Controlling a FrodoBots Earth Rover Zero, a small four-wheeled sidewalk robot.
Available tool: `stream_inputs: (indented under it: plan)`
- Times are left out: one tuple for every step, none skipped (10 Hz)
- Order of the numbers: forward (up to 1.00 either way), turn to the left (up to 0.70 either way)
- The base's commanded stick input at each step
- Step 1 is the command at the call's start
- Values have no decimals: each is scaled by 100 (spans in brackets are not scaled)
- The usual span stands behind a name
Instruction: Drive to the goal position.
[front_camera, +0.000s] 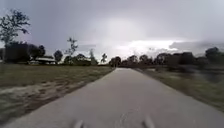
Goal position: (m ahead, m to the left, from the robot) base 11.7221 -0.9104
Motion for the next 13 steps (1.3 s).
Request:
stream_inputs:
  plan:
    - [100, -17]
    - [100, -29]
    - [100, -24]
    - [100, 0]
    - [100, 0]
    - [100, 0]
    - [100, -24]
    - [100, -40]
    - [100, -11]
    - [100, 0]
    - [100, 0]
    - [100, 0]
    - [100, -4]
